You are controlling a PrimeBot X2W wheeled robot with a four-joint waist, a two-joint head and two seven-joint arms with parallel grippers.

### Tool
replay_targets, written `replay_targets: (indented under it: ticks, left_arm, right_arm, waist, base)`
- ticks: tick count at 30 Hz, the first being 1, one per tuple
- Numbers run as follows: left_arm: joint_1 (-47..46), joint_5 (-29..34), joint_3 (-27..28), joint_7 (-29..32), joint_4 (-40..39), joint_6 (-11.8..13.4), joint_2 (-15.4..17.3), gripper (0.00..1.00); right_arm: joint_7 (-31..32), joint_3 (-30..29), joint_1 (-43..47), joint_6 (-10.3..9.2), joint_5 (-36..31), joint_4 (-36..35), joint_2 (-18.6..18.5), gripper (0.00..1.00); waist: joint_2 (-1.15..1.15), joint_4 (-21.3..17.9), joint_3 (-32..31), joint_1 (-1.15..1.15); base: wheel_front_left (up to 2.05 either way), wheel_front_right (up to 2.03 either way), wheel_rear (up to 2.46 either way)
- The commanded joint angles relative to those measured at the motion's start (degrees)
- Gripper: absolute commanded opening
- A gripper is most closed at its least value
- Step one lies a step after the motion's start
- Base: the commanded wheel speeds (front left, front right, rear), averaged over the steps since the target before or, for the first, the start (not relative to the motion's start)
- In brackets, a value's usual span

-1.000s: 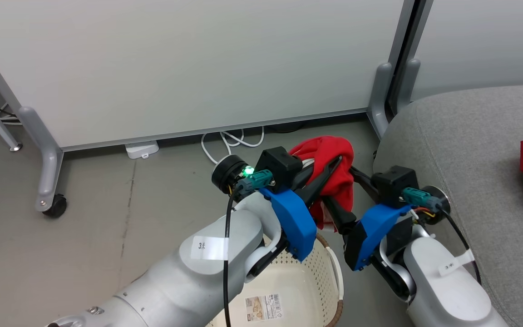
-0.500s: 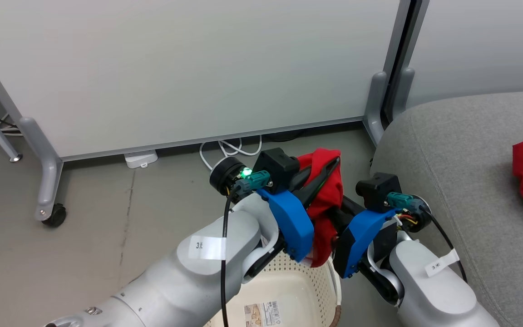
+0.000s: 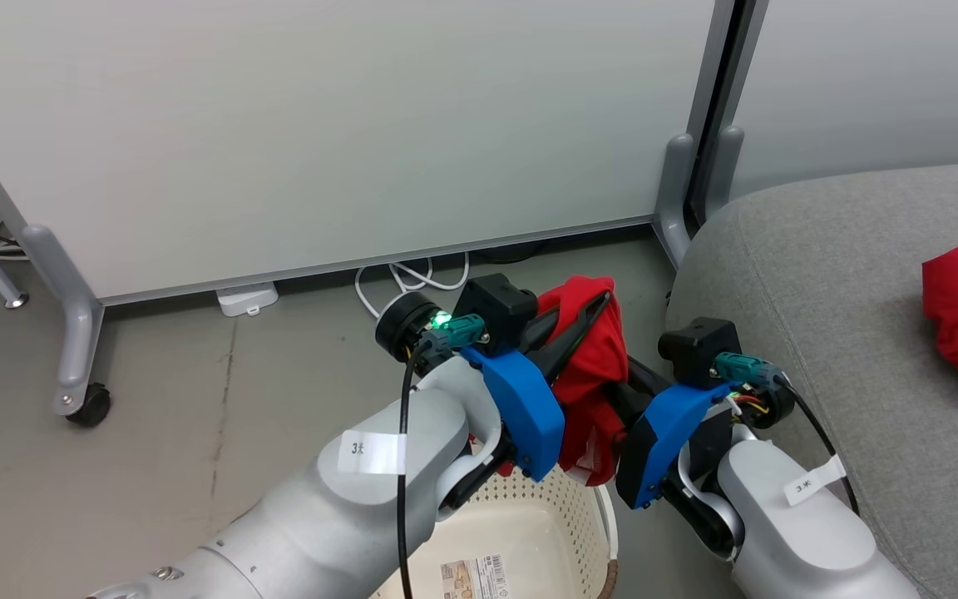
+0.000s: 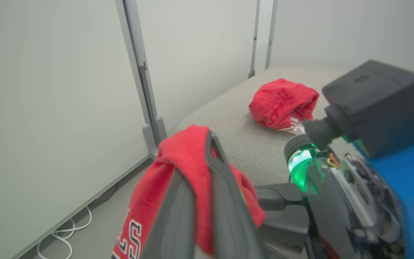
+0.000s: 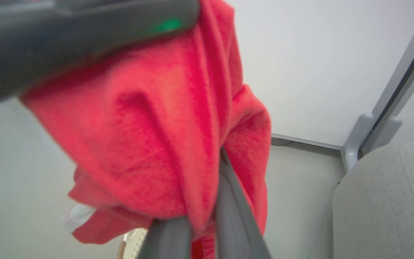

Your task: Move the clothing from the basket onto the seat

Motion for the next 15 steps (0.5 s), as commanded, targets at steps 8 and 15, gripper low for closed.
replay_targets:
  ticks: [8, 15]
  left_arm:
    - [0.6, -0.4, -0.2, -0.3, 0.5, 0.0, 0.4, 0.00]
    - [0.6, -0.9, -0.3, -0.3, 0.9, 0.0, 0.5, 0.00]
  right_arm:
    - [-0.7, 0.3, -0.9, 0.02, 0.7, 0.9, -0.3, 0.00]
    - [-0.9, 0.2, -1.1, 0.01, 0.9, 1.4, 0.2, 0.00]
  waist:
    - [0.00, -0.3, 0.2, 0.00]
    - [0.00, -0.7, 0.3, 0.00]
  base:
    - [0.00, 0.00, 0.00]
    - [0.00, 0.00, 0.00]
